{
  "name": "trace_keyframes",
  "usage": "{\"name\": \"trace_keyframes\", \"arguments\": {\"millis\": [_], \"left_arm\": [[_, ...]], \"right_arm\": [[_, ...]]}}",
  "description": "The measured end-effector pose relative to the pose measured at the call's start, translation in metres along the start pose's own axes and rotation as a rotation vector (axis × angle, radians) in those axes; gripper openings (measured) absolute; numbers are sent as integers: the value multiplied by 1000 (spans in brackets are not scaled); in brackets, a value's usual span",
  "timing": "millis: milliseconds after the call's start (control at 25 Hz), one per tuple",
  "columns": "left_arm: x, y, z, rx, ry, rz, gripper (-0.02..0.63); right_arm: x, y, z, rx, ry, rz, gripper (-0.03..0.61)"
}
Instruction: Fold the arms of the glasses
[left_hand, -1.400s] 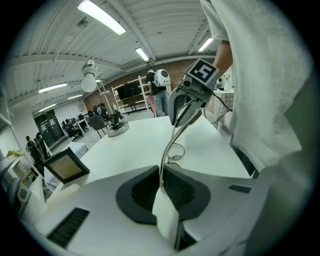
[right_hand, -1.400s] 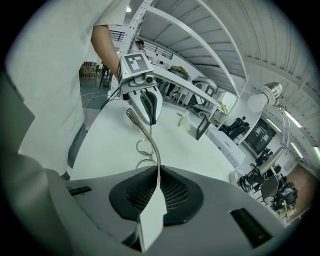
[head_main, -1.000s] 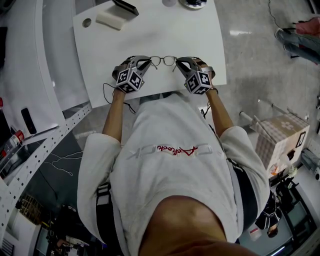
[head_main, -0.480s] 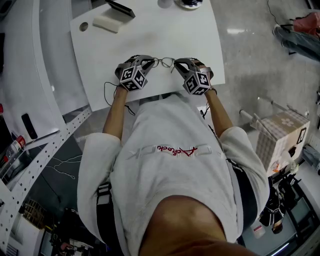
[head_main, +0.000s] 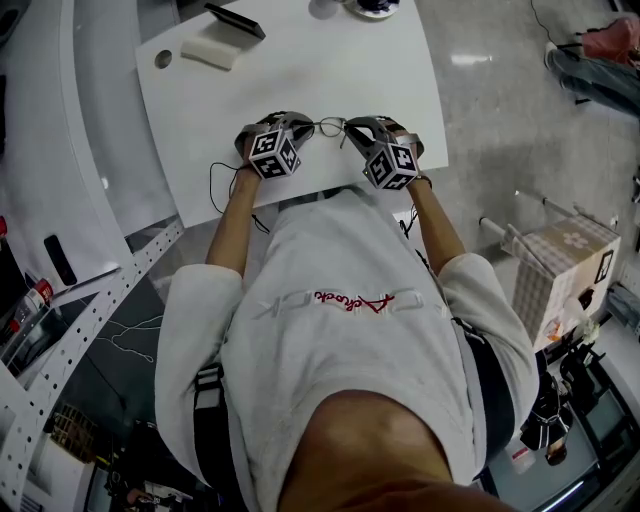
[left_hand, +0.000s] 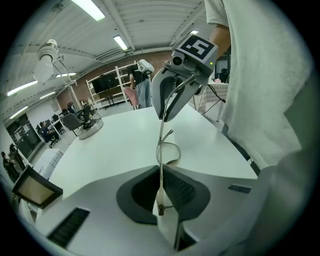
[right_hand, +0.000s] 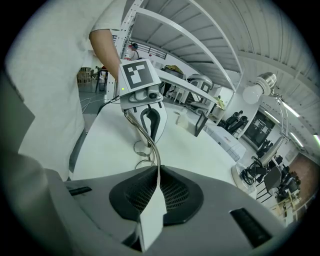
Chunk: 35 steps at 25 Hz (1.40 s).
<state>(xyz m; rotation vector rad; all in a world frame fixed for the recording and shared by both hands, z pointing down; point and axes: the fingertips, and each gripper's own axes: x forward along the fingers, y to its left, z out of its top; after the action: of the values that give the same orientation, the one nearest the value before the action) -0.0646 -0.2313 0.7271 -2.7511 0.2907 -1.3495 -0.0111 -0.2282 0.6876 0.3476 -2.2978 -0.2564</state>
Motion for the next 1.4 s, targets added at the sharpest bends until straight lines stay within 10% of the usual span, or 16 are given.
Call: {"name": "trace_keyframes", "arguments": {"millis": [1400], "left_arm": [[-2,3,1,-48,-99,-14,52]], "right_arm": [[28,7,17,-41,6,94,23]]}}
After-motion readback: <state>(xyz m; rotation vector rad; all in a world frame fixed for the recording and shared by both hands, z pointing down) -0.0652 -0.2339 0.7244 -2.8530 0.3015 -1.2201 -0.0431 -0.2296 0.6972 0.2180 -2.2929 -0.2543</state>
